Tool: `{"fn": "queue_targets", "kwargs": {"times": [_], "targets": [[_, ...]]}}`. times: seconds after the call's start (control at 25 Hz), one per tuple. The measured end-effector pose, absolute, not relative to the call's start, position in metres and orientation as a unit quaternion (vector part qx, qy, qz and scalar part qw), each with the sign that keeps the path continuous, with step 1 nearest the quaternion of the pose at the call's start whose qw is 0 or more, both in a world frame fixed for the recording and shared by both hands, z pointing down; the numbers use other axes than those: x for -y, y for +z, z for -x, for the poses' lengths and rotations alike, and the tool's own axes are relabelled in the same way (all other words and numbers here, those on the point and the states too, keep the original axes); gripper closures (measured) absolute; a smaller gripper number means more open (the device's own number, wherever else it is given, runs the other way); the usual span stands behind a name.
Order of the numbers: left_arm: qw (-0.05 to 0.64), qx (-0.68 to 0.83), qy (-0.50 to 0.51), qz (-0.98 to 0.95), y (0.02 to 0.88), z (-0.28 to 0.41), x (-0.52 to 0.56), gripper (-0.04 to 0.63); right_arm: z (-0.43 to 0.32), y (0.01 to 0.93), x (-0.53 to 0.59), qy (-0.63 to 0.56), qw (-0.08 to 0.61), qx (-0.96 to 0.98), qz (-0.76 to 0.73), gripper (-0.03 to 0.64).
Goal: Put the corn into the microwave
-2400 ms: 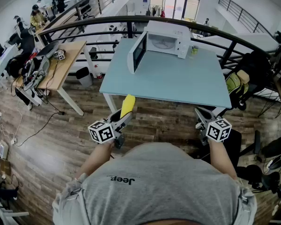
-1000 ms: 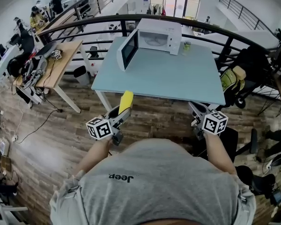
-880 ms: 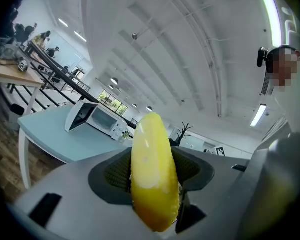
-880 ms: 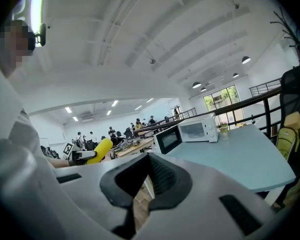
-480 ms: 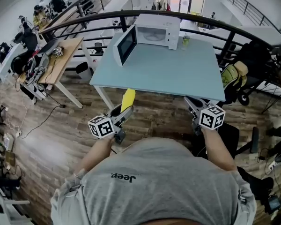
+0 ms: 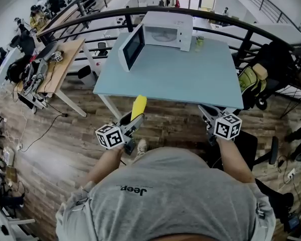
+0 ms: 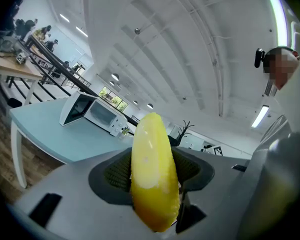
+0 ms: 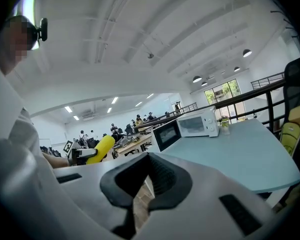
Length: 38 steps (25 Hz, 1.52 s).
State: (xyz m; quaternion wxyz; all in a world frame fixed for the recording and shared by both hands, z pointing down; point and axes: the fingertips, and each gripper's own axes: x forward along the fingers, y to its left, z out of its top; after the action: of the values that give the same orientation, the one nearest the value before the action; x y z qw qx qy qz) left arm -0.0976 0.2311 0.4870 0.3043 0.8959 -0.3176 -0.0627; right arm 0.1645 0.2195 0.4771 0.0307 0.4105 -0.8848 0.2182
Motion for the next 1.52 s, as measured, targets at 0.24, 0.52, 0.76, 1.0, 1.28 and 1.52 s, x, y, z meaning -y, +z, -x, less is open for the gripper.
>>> {"fn": "queue_targets", "kwargs": {"times": [0.24,0.52,0.76,1.0,1.28,1.52], "targets": [[0.298,0.278,-0.061,-0.911,0.491,0.102,-0.161,0.347,-0.159,0.478,-0.168,0.212,0.036,0.869,-0.445,0.600],[0.284,0.226,-0.043,-0.931,0.471,0.124,-0.059,0.347,-0.128,0.468,-0.084,0.214,0.023,0.848,-0.485,0.600],[0.272,0.204,-0.040,-0.939,0.453,0.158,0.015,0.347,-0.094,0.453,-0.021,0.209,0.026,0.839,-0.503,0.600],[0.273,0.189,-0.035,-0.943,0.457,0.180,0.059,0.347,-0.078,0.452,0.025,0.209,0.024,0.827,-0.521,0.600],[0.273,0.176,-0.031,-0.945,0.464,0.198,0.089,0.347,-0.067,0.462,0.058,0.218,0.031,0.816,-0.534,0.600],[0.283,0.179,-0.034,-0.942,0.472,0.203,0.108,0.347,-0.070,0.470,0.077,0.227,0.037,0.811,-0.538,0.598]]}}
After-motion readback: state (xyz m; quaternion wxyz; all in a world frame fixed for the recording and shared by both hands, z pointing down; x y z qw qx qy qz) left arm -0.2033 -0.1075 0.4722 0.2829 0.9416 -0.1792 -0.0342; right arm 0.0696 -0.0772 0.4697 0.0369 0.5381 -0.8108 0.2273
